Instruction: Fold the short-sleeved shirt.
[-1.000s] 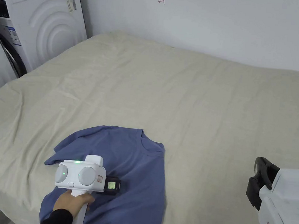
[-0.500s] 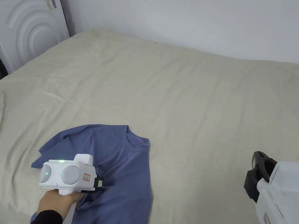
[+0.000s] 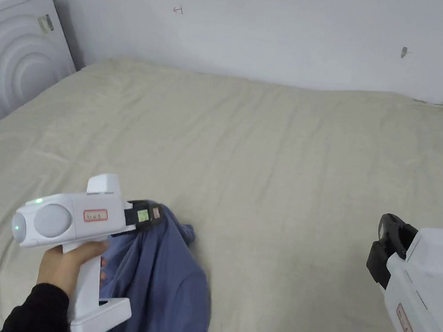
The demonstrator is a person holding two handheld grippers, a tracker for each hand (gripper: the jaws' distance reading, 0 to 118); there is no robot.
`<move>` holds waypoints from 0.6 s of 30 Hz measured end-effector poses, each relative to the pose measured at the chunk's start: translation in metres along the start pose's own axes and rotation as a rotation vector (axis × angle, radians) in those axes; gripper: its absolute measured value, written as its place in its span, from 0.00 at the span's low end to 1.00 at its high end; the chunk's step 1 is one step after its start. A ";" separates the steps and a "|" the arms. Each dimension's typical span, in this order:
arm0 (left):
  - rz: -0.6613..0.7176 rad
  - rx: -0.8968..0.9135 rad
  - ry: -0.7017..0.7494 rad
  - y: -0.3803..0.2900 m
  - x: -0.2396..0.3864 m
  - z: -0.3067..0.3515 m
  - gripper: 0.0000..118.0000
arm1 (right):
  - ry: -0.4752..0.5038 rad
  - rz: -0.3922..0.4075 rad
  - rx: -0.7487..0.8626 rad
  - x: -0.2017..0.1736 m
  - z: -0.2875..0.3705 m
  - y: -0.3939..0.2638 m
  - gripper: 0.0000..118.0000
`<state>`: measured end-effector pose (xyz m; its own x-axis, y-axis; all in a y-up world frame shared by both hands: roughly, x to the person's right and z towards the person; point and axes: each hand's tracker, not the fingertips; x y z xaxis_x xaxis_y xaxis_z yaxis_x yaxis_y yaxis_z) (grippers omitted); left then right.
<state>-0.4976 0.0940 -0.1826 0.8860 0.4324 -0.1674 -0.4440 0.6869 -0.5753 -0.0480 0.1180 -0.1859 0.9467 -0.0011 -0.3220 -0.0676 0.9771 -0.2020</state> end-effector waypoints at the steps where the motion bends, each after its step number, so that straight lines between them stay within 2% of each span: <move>1: -0.029 0.010 -0.009 0.007 0.014 -0.003 0.07 | -0.008 0.001 0.006 0.005 0.004 0.001 0.00; 6: -0.099 0.048 -0.104 0.037 0.081 -0.008 0.07 | -0.060 0.004 0.037 0.029 0.026 0.008 0.00; 8: -0.166 0.061 -0.131 0.046 0.110 -0.013 0.07 | -0.085 0.005 0.047 0.041 0.033 0.009 0.00; 18: -0.384 0.072 -0.298 0.059 0.255 -0.040 0.07 | -0.212 0.004 0.101 0.086 0.070 0.023 0.00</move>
<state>-0.2928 0.2217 -0.2913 0.9152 0.2811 0.2886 -0.1101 0.8636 -0.4921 0.0538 0.1554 -0.1529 0.9922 0.0368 -0.1193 -0.0494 0.9933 -0.1045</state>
